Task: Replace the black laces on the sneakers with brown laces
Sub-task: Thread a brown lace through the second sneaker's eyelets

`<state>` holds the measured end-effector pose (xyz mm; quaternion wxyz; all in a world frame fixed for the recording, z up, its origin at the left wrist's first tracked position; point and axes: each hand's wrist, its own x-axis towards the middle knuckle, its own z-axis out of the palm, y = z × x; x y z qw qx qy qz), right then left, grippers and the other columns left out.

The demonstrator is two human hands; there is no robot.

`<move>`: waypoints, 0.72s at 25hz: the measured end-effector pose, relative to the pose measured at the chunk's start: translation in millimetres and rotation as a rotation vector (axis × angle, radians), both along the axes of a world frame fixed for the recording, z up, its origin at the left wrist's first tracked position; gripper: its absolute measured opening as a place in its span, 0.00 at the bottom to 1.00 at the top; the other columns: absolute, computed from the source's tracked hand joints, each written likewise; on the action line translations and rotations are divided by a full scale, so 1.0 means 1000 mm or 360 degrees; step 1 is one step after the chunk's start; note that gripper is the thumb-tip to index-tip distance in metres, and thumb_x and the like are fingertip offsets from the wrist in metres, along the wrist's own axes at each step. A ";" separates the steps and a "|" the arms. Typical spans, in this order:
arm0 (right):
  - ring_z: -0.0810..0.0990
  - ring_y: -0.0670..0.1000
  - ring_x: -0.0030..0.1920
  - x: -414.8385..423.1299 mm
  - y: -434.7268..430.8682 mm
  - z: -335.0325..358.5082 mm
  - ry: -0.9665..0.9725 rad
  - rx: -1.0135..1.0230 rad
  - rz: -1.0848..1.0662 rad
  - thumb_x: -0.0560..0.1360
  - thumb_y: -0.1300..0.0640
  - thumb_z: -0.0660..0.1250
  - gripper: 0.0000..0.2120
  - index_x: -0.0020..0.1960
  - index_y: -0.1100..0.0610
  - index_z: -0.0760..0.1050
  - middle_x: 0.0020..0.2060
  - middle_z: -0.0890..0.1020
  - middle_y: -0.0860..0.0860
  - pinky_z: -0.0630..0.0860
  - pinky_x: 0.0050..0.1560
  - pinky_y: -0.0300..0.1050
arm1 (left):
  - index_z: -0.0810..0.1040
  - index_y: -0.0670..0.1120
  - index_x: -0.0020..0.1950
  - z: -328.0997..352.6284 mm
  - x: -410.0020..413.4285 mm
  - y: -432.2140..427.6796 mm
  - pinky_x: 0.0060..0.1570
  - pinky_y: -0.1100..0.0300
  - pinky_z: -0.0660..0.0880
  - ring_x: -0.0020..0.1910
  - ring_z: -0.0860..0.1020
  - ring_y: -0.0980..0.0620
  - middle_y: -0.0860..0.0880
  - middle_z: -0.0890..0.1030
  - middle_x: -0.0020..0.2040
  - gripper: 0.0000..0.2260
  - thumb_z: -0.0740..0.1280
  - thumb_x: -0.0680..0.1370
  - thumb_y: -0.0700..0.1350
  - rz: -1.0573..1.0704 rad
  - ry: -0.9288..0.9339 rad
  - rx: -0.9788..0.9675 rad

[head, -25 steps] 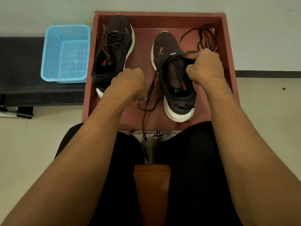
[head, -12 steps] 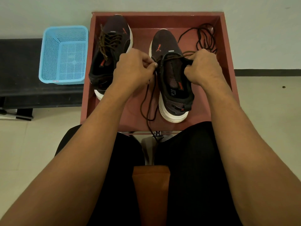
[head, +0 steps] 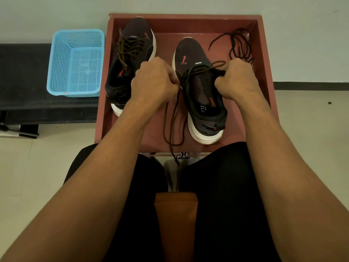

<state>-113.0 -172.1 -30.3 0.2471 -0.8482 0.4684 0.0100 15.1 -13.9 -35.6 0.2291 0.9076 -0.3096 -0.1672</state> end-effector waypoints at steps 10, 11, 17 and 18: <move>0.81 0.64 0.50 -0.001 -0.002 -0.003 0.0035 0.0001 -0.0020 0.77 0.59 0.68 0.11 0.57 0.64 0.81 0.51 0.81 0.61 0.75 0.44 0.48 | 0.88 0.51 0.48 0.016 -0.007 0.006 0.42 0.58 0.81 0.43 0.86 0.50 0.50 0.87 0.39 0.03 0.77 0.76 0.47 -0.0642 0.0476 0.0704; 0.81 0.64 0.51 0.000 -0.002 -0.003 0.0043 0.0000 -0.0020 0.77 0.59 0.68 0.11 0.56 0.64 0.80 0.52 0.81 0.62 0.75 0.45 0.48 | 0.87 0.49 0.49 0.016 -0.006 0.007 0.39 0.59 0.80 0.40 0.86 0.50 0.50 0.87 0.38 0.03 0.75 0.77 0.46 -0.0624 0.0499 0.0630; 0.82 0.64 0.50 0.001 0.000 -0.003 0.0066 0.0013 0.0034 0.77 0.58 0.69 0.12 0.58 0.63 0.81 0.54 0.83 0.63 0.78 0.45 0.50 | 0.84 0.51 0.54 0.001 0.000 -0.003 0.41 0.51 0.85 0.34 0.86 0.49 0.51 0.87 0.44 0.05 0.68 0.83 0.49 -0.0092 0.0393 -0.0064; 0.82 0.64 0.50 0.001 0.000 -0.002 0.0063 0.0024 0.0038 0.77 0.58 0.69 0.13 0.59 0.62 0.81 0.54 0.83 0.63 0.78 0.45 0.50 | 0.83 0.53 0.51 -0.001 0.000 -0.005 0.42 0.51 0.85 0.34 0.85 0.50 0.53 0.86 0.44 0.05 0.69 0.82 0.51 -0.0024 0.0350 -0.0155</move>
